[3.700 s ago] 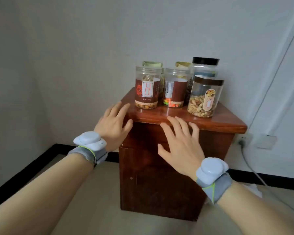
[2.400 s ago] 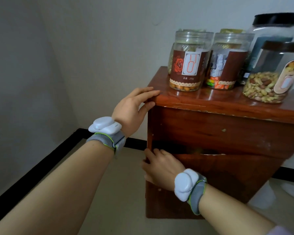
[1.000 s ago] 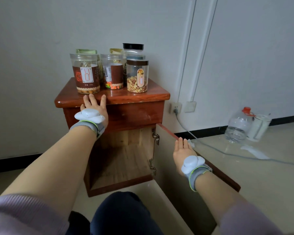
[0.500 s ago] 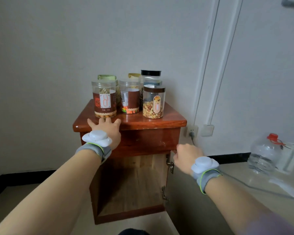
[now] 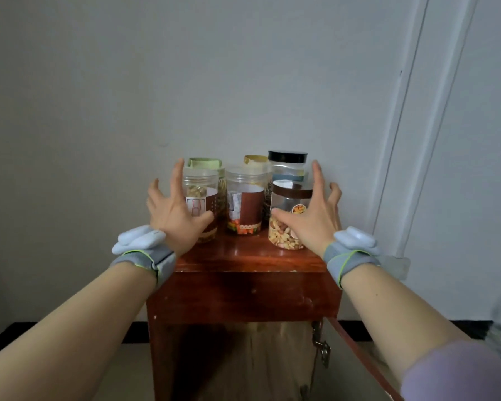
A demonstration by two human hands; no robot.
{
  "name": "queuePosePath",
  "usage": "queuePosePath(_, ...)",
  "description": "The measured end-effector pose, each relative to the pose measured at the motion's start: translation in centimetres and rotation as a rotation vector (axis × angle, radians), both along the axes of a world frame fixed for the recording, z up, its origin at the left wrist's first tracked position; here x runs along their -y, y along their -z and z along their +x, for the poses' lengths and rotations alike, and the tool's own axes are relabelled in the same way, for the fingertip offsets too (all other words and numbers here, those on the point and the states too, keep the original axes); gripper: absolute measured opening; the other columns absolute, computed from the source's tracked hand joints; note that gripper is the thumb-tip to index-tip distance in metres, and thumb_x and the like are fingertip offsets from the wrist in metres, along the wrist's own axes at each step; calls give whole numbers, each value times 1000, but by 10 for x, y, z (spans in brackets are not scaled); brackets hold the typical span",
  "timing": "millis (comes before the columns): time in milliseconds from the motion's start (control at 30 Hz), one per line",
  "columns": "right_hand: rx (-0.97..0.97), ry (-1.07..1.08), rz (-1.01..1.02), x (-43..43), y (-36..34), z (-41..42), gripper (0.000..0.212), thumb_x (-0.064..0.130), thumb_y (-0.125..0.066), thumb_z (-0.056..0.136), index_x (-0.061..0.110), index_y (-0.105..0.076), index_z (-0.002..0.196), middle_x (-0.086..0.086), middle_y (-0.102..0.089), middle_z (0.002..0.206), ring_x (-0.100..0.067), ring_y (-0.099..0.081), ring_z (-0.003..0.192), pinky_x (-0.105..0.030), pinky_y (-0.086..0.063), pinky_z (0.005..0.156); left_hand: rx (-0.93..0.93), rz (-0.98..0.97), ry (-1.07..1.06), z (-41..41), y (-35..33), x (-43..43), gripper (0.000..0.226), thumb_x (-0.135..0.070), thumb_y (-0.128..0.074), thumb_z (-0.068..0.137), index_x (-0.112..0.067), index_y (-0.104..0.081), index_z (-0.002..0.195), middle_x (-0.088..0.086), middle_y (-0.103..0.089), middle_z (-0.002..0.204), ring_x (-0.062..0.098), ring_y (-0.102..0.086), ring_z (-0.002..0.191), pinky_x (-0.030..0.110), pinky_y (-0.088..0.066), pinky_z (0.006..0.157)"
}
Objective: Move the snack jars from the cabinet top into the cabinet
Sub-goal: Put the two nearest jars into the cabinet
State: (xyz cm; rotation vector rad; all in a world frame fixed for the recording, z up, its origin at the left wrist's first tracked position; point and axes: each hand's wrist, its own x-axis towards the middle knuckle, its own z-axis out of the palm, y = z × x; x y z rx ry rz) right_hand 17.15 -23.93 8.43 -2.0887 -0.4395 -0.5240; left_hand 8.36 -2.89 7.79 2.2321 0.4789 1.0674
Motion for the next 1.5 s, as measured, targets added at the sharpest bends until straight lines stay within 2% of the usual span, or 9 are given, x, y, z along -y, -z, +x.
queuePosePath(167, 66, 26, -1, -5, 12, 17, 72, 44, -78, 63, 38, -35, 120, -9, -61, 114, -33, -60, 98, -33, -46, 76, 71, -31, 135, 16, 5, -5, 82, -28, -80, 70, -35, -29, 134, 21, -52, 124, 34, -53, 109, 32, -41, 89)
queuePosePath(400, 88, 26, -2, -2, 14, 7, 69, 43, -77, 64, 36, -36, 119, -7, -62, 111, -29, -60, 92, -30, -43, 72, 74, -16, 105, 14, 4, 6, 73, -38, -79, 67, -38, -28, 119, 14, -58, 109, 28, -56, 81, 32, -42, 73)
queuePosePath(633, 123, -210, 114, 20, 29, -58, 73, 37, -83, 60, 41, -38, 118, 9, -58, 119, -15, -58, 108, -36, -49, 93, 102, -30, 309, -43, 8, 28, 72, -33, -82, 62, -38, -32, 114, 4, -65, 81, 18, -60, 63, 35, -51, 67)
queuePosePath(833, -37, -330, 148, 41, 51, -87, 79, 44, -82, 57, 47, -36, 121, 1, -72, 94, -27, -69, 86, -52, -54, 86, -46, -226, 636, -84, 12, 41, 72, -26, -86, 59, -40, -35, 108, 4, -72, 99, 36, -71, 85, 51, -61, 70)
queuePosePath(933, -184, -400, 34, 52, 81, -96, 84, 34, -84, 61, 46, -34, 127, 12, -67, 100, -19, -70, 82, -37, -59, 77, -209, -295, 680, -94, 53, 39, 71, -14, -87, 60, -30, -35, 106, 12, -69, 100, 43, -68, 88, 52, -60, 64)
queuePosePath(1033, -328, -417, -81, 54, 125, -95, 95, 30, -87, 61, 46, -29, 133, 15, -64, 109, -4, -68, 77, -32, -57, 80, -377, -308, 616, -91, 107, 31, 81, -28, -88, 48, -35, -35, 109, 8, -67, 102, 34, -69, 92, 51, -60, 76)
queuePosePath(1267, -615, -345, -62, 31, 236, -54, 98, 26, -87, 54, 48, -30, 130, -5, -67, 110, -27, -70, 79, -42, -57, 85, -683, -230, 520, -41, 212, 19, 96, -31, -91, 47, -37, -33, 123, -7, -63, 115, 21, -63, 105, 31, -57, 82)
queuePosePath(1400, -698, -287, 12, 7, 294, -20, 100, 11, -86, 58, 39, -29, 135, 10, -57, 106, -23, -64, 73, -27, -54, 57, -728, -94, 407, -1, 271, 5, 102, -46, -87, 40, -35, -31, 125, -6, -60, 119, 23, -54, 115, 34, -39, 98)
queuePosePath(1500, -691, -195, 17, -12, 339, 6, 111, 23, -86, 40, 41, -29, 133, 3, -58, 113, -31, -64, 98, -45, -57, 77, -733, -69, 376, 25, 312, -4, 97, -46, -84, 42, -36, -30, 122, -13, -60, 115, 22, -56, 113, 32, -33, 96)
